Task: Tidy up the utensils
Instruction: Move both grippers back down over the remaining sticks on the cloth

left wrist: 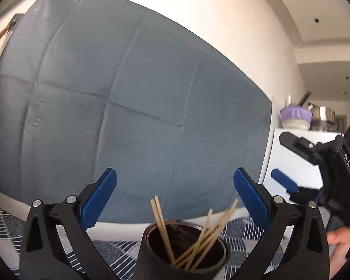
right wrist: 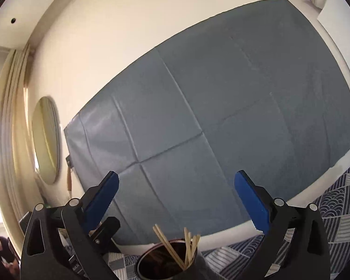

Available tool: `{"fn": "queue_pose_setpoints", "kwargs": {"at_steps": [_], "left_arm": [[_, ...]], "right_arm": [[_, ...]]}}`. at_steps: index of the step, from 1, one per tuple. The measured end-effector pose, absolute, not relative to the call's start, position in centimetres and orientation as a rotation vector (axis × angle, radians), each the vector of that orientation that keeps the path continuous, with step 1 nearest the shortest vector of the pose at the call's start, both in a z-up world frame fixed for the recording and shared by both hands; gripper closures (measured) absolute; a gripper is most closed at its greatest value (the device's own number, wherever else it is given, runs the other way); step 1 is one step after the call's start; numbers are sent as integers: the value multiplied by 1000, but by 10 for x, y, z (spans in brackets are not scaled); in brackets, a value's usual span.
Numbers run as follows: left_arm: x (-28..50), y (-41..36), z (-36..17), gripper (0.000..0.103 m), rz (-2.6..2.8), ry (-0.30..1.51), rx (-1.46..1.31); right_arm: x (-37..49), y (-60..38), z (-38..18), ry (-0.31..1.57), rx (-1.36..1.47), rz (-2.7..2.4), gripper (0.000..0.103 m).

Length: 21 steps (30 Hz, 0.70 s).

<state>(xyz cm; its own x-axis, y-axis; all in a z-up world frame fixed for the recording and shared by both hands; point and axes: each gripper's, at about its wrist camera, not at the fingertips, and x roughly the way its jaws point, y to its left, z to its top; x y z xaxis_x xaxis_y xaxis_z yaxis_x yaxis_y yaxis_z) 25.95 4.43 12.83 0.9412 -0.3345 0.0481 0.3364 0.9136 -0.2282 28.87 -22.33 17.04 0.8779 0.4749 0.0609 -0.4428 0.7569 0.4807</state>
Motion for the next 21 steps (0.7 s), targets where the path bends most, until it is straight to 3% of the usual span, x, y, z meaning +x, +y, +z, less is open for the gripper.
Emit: {"fn": "queue_pose_setpoints", "kwargs": {"at_steps": [12,21], "left_arm": [[197,33,117,5,-282,158,-129],[169,38,87,5,-268,338,-104]], "right_arm": [[223,-232,169,267,467,520,8],[186,-230,129,491,302,418,8]]}}
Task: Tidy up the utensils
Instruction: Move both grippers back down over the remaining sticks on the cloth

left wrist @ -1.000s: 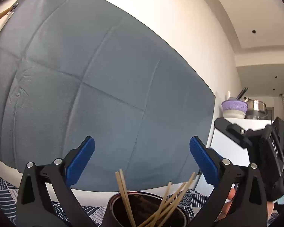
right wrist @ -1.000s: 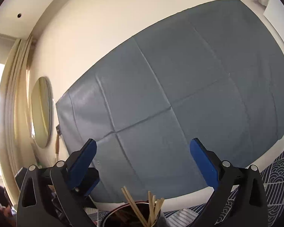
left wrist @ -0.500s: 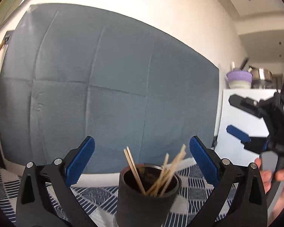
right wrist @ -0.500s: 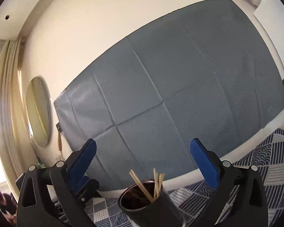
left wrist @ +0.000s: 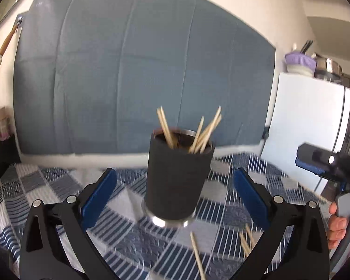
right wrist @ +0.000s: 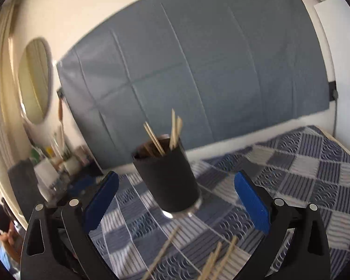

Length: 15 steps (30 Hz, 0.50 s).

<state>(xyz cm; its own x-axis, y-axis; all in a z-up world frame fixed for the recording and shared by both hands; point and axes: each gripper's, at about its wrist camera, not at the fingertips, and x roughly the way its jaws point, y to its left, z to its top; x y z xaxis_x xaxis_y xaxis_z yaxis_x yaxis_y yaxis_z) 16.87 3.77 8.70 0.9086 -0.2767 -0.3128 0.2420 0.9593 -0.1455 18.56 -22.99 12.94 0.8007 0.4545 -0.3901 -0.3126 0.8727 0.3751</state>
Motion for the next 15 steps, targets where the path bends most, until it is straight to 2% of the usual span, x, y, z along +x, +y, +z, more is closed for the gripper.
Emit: {"fn": "queue_pose_setpoints", "kwargs": {"at_steps": [11,15], "left_arm": [[172,21,32,6,-308,653,-25],[178,13,8,6,-336,762,-34]], "right_arm": [[170,-250,47,763,203,315,8],[162,-247,32,804,103,281,8]]}}
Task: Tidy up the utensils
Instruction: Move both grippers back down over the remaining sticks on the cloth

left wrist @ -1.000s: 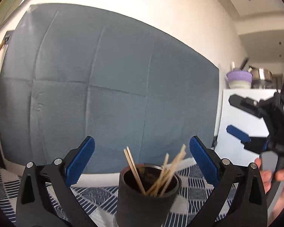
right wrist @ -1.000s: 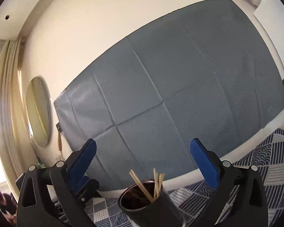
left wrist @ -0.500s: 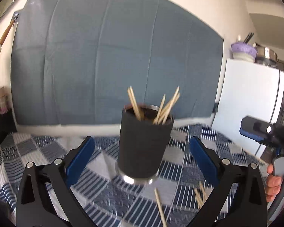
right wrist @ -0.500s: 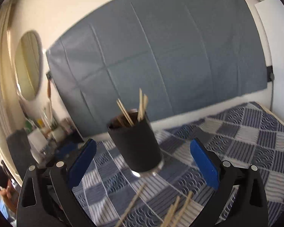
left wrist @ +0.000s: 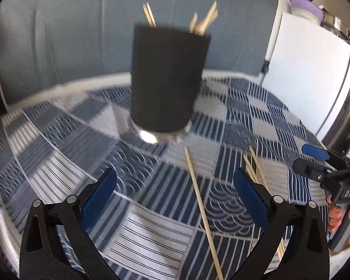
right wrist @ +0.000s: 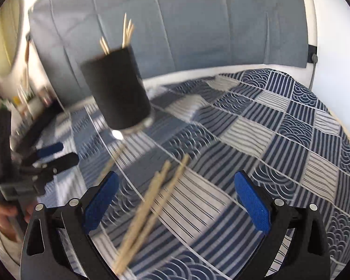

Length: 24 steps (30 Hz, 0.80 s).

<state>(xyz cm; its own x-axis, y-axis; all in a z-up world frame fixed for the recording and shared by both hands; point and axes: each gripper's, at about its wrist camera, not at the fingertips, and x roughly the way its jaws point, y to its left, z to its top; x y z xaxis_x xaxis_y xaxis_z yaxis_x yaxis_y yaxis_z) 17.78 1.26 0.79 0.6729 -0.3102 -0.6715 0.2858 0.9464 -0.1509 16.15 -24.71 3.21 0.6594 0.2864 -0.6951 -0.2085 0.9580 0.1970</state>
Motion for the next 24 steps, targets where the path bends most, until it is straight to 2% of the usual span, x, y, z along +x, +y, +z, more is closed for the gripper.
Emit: {"fn": "queue_pose_setpoints", "kwargs": {"at_steps": [5,13,24], "left_arm": [[175,1,-5,6,-326,795,38],[185,-20,-27,6,-342,931,95],[182,-28,-29,5,-316,945,167]], "right_arm": [[156,-245,11,851,-2,233,8],[168,-248,0,941,22,252,8],[176,-232,-14,990,-69,240,7]]}}
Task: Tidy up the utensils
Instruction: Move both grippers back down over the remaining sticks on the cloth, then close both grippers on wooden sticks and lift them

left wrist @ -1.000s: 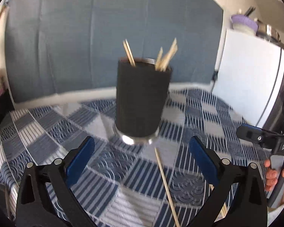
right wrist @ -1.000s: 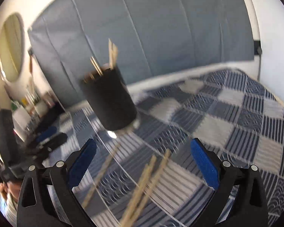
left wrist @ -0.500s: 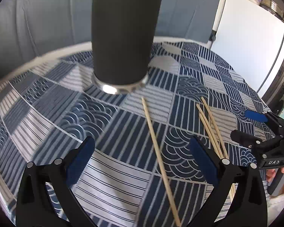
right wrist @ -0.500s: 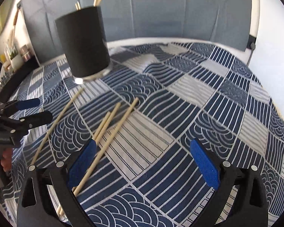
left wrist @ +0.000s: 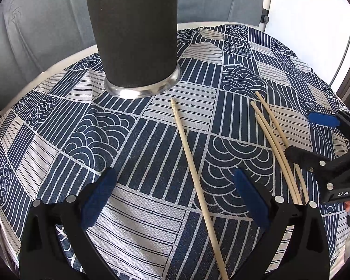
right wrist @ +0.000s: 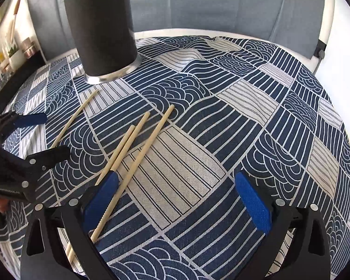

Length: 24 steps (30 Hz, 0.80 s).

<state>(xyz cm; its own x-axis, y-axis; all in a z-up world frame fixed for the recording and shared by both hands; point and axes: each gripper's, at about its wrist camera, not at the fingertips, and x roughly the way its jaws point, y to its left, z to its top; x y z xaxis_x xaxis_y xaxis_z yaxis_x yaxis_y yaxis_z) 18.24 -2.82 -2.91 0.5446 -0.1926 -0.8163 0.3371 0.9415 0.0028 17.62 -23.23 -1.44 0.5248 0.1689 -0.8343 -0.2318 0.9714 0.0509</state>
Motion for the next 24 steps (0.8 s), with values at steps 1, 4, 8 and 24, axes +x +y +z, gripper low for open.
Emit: {"fn": "queue_pose_setpoints", "kwargs": {"at_steps": [1,4,8,24], "left_arm": [[182,-28,-29,5,-316,945,166],[182,-28,-29,5,-317,946,164],[182,-29,-29,5,-318,946,162],[181,13,-16,90,-226,945,167]], "right_arm": [[177,-233,-15,991,-65,240,6],[177,-233,-15,990,-64,240,6],[178,-233,-16,991,-61,240,6],[171,-269,-5,976,-42,266,98]]}}
